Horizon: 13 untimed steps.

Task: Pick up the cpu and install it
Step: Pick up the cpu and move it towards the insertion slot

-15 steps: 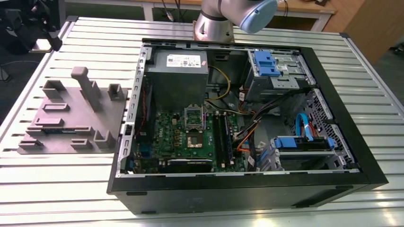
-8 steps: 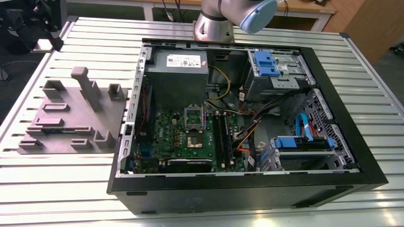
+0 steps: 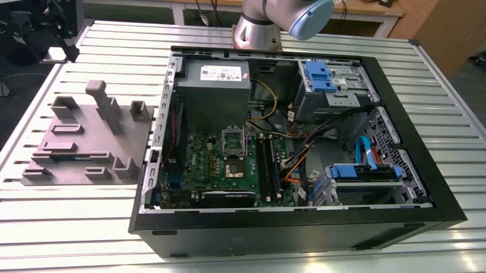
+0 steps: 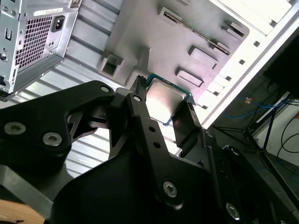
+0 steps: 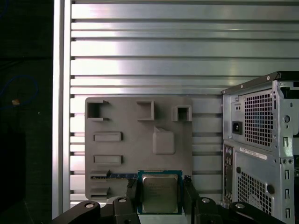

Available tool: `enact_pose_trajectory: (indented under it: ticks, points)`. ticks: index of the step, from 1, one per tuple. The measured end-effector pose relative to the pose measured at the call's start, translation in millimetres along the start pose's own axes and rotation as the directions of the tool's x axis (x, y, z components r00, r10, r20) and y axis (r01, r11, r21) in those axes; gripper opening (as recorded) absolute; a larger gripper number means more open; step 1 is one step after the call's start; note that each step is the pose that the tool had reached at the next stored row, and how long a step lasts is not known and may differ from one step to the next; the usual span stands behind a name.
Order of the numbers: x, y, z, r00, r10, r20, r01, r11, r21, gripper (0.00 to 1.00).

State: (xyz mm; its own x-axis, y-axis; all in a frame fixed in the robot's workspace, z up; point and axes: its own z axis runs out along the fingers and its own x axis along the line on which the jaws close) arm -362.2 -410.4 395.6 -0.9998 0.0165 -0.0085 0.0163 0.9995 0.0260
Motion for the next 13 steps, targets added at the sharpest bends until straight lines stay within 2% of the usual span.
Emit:
enact_pose_trajectory:
  ticks: [13]
  points:
    - [-5.0, 0.1, 0.1, 1.0000, 0.000, 0.0000, 0.000, 1.0000, 0.0000, 0.47]
